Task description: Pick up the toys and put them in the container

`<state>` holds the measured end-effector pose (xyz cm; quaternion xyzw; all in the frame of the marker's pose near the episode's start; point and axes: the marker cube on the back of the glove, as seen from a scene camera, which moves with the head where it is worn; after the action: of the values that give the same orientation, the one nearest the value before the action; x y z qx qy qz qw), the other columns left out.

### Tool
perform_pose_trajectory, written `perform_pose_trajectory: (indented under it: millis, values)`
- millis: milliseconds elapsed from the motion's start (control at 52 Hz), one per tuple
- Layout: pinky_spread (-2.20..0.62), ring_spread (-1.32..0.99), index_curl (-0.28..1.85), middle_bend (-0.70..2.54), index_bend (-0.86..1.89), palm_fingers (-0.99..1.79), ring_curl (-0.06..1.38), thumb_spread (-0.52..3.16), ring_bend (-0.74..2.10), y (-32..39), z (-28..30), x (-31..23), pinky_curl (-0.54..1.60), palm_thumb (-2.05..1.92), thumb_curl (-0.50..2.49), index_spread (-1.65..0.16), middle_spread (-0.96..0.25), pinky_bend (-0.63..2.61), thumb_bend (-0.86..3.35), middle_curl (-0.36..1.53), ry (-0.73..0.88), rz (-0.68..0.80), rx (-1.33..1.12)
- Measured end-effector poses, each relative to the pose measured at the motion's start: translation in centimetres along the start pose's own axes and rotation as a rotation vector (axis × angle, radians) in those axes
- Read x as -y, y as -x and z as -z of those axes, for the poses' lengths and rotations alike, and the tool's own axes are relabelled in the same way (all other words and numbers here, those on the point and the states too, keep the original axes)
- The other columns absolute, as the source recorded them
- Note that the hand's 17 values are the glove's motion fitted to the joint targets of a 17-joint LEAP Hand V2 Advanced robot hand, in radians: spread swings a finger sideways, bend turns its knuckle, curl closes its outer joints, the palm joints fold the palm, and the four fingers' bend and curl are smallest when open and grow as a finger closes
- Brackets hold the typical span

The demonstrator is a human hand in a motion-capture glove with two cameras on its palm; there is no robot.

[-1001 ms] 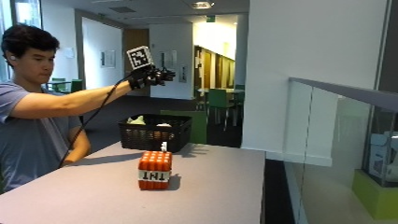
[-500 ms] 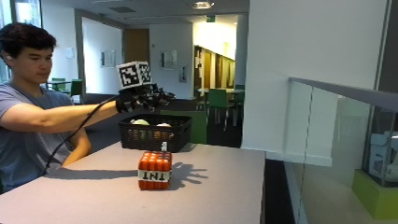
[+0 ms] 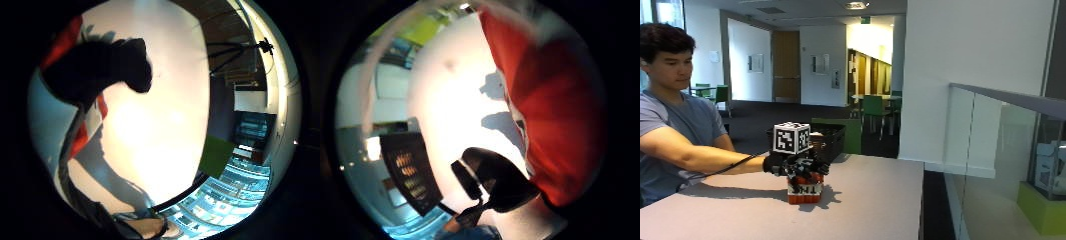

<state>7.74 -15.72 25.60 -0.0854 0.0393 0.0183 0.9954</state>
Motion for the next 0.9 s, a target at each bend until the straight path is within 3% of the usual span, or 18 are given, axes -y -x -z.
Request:
perform_pose_trajectory:
  millis: [366,462,558,712,904]
  values:
    - [-0.18,-0.12,0.19,0.17,0.16,0.18,0.39,1.19,0.97,0.2,-3.9,-1.0,0.36,0.13,0.26,-0.38,-0.08,1.38,0.05,0.29,0.014,-0.039,0.048]
    - [-0.3,-0.24,0.22,0.34,0.24,0.63,0.38,1.35,1.02,1.4,-3.5,-1.6,0.33,0.38,0.33,-0.39,-0.15,1.27,0.21,0.34,-0.051,-0.035,-0.055]
    - [-0.35,-0.33,0.25,0.44,0.28,0.81,0.39,1.27,1.02,1.2,-2.5,-2.1,0.33,0.55,0.42,-0.39,-0.22,1.2,0.28,0.39,-0.023,-0.053,-0.028]
    - [-0.39,-0.4,0.32,0.5,0.3,0.91,0.43,1.12,1.04,0.7,2.8,-3.0,0.36,0.66,0.52,-0.39,-0.32,1.17,0.28,0.44,-0.054,-0.085,0.022]
    - [-0.41,-0.45,0.37,0.51,0.29,0.93,0.44,0.97,1.01,2.0,15.0,-4.4,0.38,0.68,0.61,-0.4,-0.38,1.13,0.25,0.49,-0.166,-0.112,0.065]
